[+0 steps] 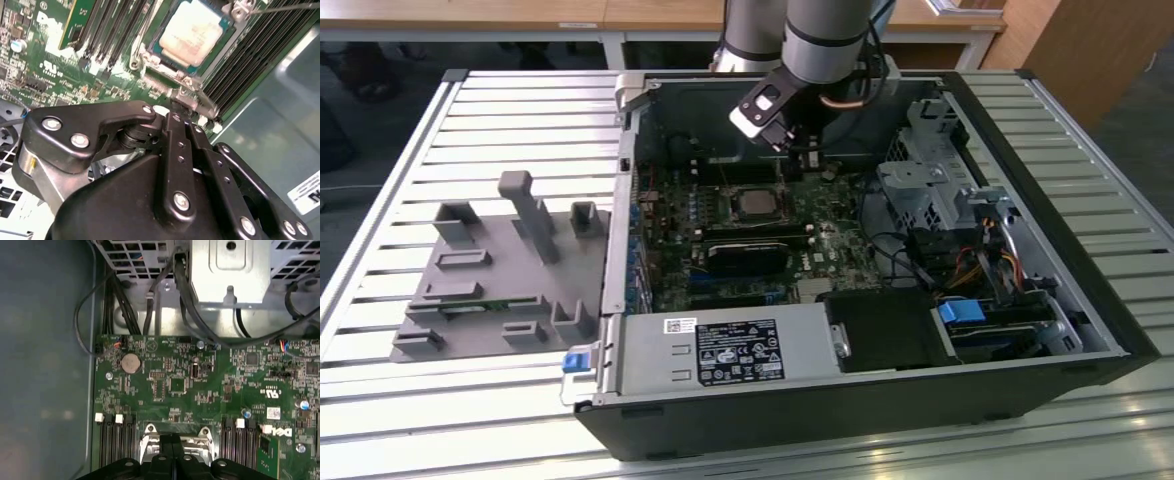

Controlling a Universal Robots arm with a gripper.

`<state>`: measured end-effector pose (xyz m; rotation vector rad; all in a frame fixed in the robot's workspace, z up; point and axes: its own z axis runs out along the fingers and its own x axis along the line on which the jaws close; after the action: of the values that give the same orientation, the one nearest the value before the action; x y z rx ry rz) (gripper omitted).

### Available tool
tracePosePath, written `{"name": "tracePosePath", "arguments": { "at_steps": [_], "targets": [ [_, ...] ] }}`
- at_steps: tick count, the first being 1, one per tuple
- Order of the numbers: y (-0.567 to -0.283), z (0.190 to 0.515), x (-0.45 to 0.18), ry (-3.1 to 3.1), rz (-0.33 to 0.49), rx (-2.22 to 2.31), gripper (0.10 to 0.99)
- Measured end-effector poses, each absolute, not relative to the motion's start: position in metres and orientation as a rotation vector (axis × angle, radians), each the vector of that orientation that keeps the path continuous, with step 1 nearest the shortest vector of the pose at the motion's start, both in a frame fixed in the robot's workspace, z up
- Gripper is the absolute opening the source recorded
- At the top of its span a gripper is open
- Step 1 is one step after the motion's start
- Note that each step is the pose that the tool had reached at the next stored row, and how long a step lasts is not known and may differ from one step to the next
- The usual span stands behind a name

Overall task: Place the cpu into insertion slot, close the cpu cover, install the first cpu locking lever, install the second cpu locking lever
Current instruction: 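Close the cpu cover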

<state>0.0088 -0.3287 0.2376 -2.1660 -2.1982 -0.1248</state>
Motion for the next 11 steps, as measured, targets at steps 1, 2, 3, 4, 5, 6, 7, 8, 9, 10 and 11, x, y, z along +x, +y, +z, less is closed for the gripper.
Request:
{"name": "tracePosePath", "arguments": {
  "at_steps": [1, 2, 3, 4, 5, 6, 7, 8, 9, 10, 11],
  "targets": [
    [-0.329, 0.238, 0.007, -2.198, -0.125, -2.166, 0.106],
    [-0.329, 0.238, 0.006, -2.198, -0.125, -2.166, 0.106],
    [-0.329, 0.238, 0.005, -2.198, -0.125, -2.166, 0.106],
    [-0.329, 0.238, 0.003, -2.198, -0.125, -2.166, 0.106],
    [-0.329, 0.237, 0.001, -2.198, -0.125, -2.166, 0.106],
    [-0.329, 0.237, 0.0, -2.198, -0.125, -2.166, 0.106],
    [-0.329, 0.237, -0.002, -2.198, -0.125, -2.166, 0.106],
    [-0.329, 0.237, -0.004, -2.198, -0.125, -2.166, 0.106],
    [-0.329, 0.237, -0.006, -2.198, -0.125, -2.166, 0.106],
    [-0.329, 0.236, -0.008, -2.198, -0.125, -2.166, 0.106],
    [-0.329, 0.236, -0.01, -2.198, -0.125, -2.166, 0.106]
  ]
}}
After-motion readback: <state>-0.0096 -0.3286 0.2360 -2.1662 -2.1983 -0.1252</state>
